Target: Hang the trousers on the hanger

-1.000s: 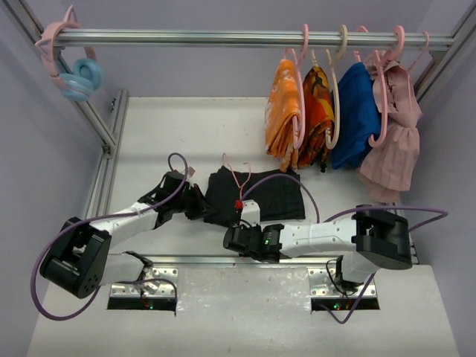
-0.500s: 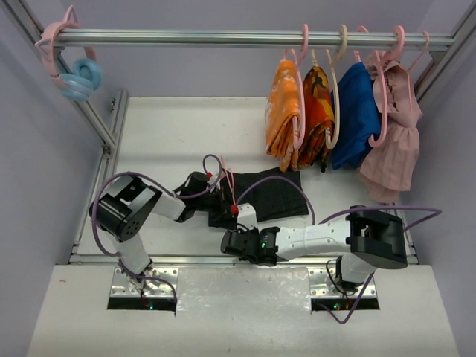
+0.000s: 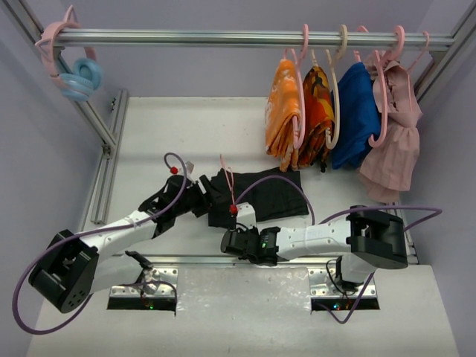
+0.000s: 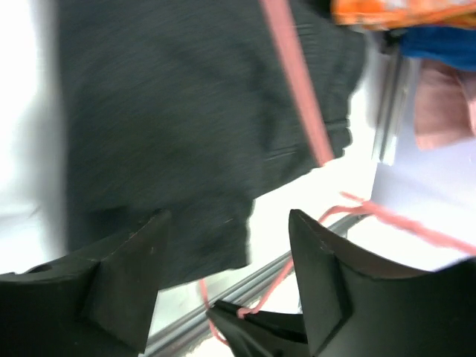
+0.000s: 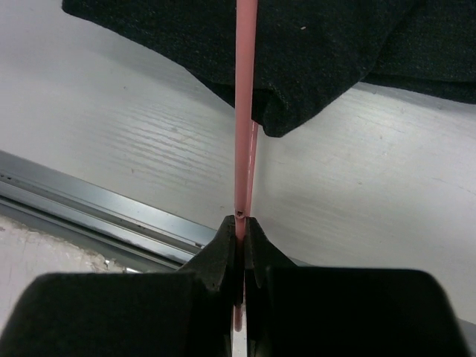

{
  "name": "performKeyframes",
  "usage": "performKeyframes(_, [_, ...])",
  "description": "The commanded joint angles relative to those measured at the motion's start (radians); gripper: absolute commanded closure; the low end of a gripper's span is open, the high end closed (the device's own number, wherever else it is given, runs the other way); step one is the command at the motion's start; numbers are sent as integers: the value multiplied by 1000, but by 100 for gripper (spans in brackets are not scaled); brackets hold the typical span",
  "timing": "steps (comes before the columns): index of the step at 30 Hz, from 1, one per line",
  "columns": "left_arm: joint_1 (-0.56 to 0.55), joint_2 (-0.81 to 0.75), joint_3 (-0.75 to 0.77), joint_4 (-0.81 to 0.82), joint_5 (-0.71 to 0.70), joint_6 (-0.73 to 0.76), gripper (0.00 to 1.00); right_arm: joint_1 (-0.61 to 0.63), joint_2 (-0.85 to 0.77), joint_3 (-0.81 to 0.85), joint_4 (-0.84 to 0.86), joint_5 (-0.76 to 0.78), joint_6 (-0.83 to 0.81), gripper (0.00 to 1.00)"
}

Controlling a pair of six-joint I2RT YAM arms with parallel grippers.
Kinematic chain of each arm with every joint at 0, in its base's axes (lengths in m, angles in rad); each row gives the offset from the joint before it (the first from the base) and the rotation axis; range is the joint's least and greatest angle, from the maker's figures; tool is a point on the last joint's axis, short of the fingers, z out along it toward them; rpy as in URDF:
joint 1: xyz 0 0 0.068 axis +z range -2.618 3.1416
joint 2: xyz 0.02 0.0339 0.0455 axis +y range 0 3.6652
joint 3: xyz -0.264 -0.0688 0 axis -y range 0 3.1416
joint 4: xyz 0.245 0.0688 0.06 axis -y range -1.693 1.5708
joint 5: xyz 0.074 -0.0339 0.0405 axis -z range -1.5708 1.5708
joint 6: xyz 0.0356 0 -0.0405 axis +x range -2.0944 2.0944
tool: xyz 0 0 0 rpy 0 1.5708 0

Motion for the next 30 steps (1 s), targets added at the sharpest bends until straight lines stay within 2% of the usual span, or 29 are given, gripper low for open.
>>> performKeyframes(1, [-3, -70, -11, -66, -88, -74, 22, 3, 30, 83, 15, 47, -41, 100])
performKeyframes(4, [-2, -92, 31, -115, -104, -93, 16, 3, 44, 102, 0, 57, -54, 100])
performKeyframes(6, [1, -113, 54, -171, -150, -123, 16, 2, 47, 108, -2, 62, -61, 100])
performKeyframes(15, [41, -185, 85, -303, -266, -189, 21, -3, 66, 118, -3, 62, -72, 100])
performKeyframes(18, [100, -191, 55, -262, -215, -193, 22, -3, 71, 118, 3, 60, -72, 100])
performKeyframes(23, [181, -94, 61, -44, -61, -177, 22, -3, 101, 118, 50, 22, -100, 100])
performKeyframes(30, [178, 136, 168, 95, 106, -162, 38, -3, 122, 116, 89, 9, -139, 100])
